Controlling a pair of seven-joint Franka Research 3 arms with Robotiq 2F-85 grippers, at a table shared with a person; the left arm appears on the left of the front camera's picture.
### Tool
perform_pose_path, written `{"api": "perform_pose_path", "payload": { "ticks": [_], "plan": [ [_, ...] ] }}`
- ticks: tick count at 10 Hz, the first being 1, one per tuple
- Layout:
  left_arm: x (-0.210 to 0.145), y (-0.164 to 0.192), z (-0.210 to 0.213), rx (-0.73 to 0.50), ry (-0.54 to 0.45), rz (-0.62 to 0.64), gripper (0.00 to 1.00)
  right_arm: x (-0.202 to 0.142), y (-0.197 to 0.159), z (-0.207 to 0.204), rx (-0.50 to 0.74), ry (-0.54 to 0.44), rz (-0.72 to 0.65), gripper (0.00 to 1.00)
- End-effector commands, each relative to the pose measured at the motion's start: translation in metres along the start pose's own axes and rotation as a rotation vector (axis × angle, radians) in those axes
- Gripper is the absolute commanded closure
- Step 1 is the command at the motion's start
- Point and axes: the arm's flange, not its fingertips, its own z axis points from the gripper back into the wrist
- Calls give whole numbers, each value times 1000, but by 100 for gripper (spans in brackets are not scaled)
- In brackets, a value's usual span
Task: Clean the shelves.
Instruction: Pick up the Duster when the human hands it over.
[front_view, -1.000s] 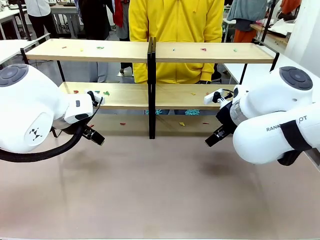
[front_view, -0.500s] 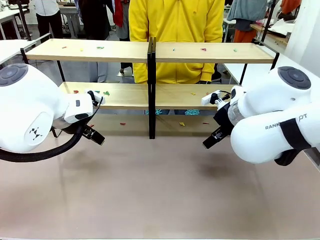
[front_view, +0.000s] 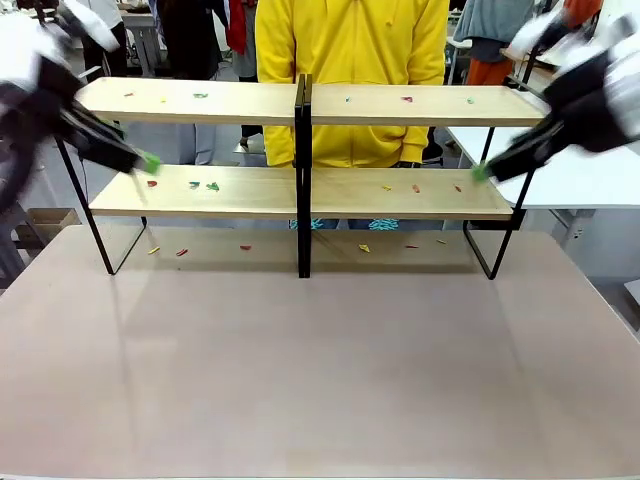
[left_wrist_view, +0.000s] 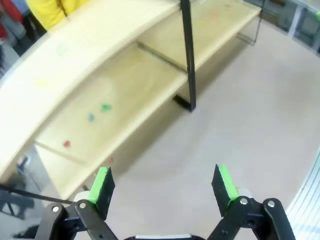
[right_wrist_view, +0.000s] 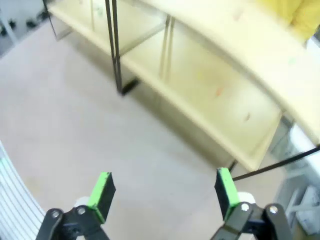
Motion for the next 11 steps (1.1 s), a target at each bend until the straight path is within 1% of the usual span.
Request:
{"api": "perform_pose_path", "payload": {
  "ticks": [1, 2, 3, 4, 5, 6, 7, 8, 10, 11],
  "plan": [
    [-135, -61, 45, 78, -117, 21, 0, -14, 7, -53, 40, 117, -23, 0],
    [0, 0, 0, 0, 0, 0, 0, -14, 7, -53, 40, 117, -23, 0],
    [4, 7, 40, 31, -76, 6, 0, -1, 1, 15, 3, -13, 2, 0],
    [-2, 24, 28, -115, -127, 48, 0, 3, -4, -3, 53, -25, -102, 0],
    [-5, 38, 42, -127, -148, 51, 0, 5, -10, 5, 47, -88, -149, 0],
    [-16, 52, 60, -106, -105, 75, 0, 3, -19, 23, 30, -91, -183, 0],
    [-28, 59, 71, -132, -88, 87, 0, -2, -26, 37, 43, -75, -214, 0],
    [-33, 60, 75, -146, -78, 102, 0, -6, -31, 50, 44, -77, -235, 0],
    [-24, 52, 76, -124, -139, 143, 0, -13, -33, 72, 23, -179, -267, 0],
    [-20, 48, 73, -79, -124, 223, 0, -14, -34, 74, 43, -192, -256, 0]
  ]
}}
